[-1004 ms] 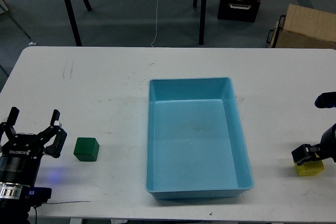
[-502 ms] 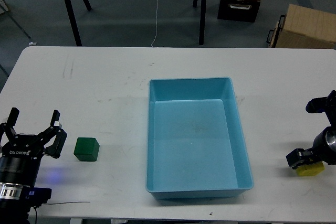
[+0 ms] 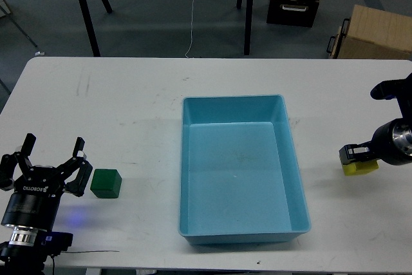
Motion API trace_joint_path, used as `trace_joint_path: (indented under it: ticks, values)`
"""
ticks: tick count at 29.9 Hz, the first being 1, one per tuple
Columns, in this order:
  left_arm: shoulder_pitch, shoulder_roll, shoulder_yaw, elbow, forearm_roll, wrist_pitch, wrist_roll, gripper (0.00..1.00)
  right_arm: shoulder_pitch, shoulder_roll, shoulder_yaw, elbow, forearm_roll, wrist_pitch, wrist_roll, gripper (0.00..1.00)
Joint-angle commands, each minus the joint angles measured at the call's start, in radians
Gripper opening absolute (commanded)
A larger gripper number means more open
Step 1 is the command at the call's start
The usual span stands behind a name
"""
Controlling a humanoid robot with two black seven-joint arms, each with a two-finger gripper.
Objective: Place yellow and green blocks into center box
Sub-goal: 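Carry the yellow cube into the blue bin and release it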
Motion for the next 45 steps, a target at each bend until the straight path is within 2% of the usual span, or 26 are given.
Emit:
trace_joint_path:
  ticks: [1, 4, 10, 15, 18, 29, 31, 33, 35, 37, 38, 40, 41, 45]
  values:
    - [-0.002, 0.0, 0.0, 0.0, 0.0, 0.0, 0.0, 1.0, 0.161, 0.146, 0.004, -0.01, 0.127, 0.017, 0.002, 0.0]
    - [-0.002, 0.0, 0.0, 0.0, 0.0, 0.0, 0.0, 1.0, 0.215, 0.302, 0.002, -0.057, 0.187, 0.019, 0.003, 0.0]
    - [-0.001, 0.001, 0.0, 0.0, 0.002, 0.0, 0.0, 1.0, 0.177, 0.635, -0.006, -0.212, 0.208, 0.017, 0.005, 0.0]
    - [-0.002, 0.001, 0.0, 0.0, 0.002, 0.0, 0.0, 1.0, 0.096, 0.818, -0.039, -0.294, 0.207, 0.016, 0.005, 0.0]
    - [-0.001, 0.001, 0.0, 0.009, 0.002, 0.0, 0.002, 1.0, 0.045, 0.863, -0.045, -0.335, 0.207, 0.016, 0.005, 0.0]
    - [-0.001, 0.001, 0.006, 0.034, 0.002, 0.0, 0.002, 1.0, -0.079, 0.863, -0.07, -0.389, 0.205, 0.016, 0.005, 0.01]
    - [-0.001, 0.001, 0.013, 0.035, 0.003, 0.0, 0.002, 1.0, -0.084, 0.863, -0.072, -0.389, 0.205, 0.011, 0.005, 0.1]
    - [-0.002, 0.001, 0.014, 0.04, 0.003, 0.0, 0.003, 1.0, -0.096, 0.863, -0.072, -0.389, 0.205, 0.007, 0.005, 0.26]
    - [-0.002, 0.0, 0.014, 0.052, 0.003, 0.0, 0.003, 1.0, -0.102, 0.863, -0.07, -0.39, 0.205, 0.005, 0.006, 0.31]
    - [-0.008, 0.0, 0.014, 0.058, 0.003, 0.0, 0.003, 1.0, -0.102, 0.863, -0.07, -0.39, 0.205, 0.005, 0.006, 0.45]
    - [-0.01, 0.0, 0.014, 0.058, 0.003, 0.0, 0.003, 1.0, -0.102, 0.863, -0.07, -0.392, 0.205, 0.003, 0.006, 0.54]
    - [-0.011, 0.0, 0.014, 0.06, 0.003, 0.0, 0.003, 1.0, -0.104, 0.863, -0.069, -0.401, 0.207, 0.003, 0.006, 0.91]
    - [-0.015, 0.0, 0.014, 0.058, 0.003, 0.0, 0.003, 1.0, -0.105, 0.863, -0.067, -0.403, 0.208, 0.003, 0.006, 0.97]
    - [-0.021, 0.0, 0.014, 0.06, 0.003, 0.0, 0.003, 1.0, -0.107, 0.863, -0.064, -0.407, 0.208, 0.005, 0.006, 0.97]
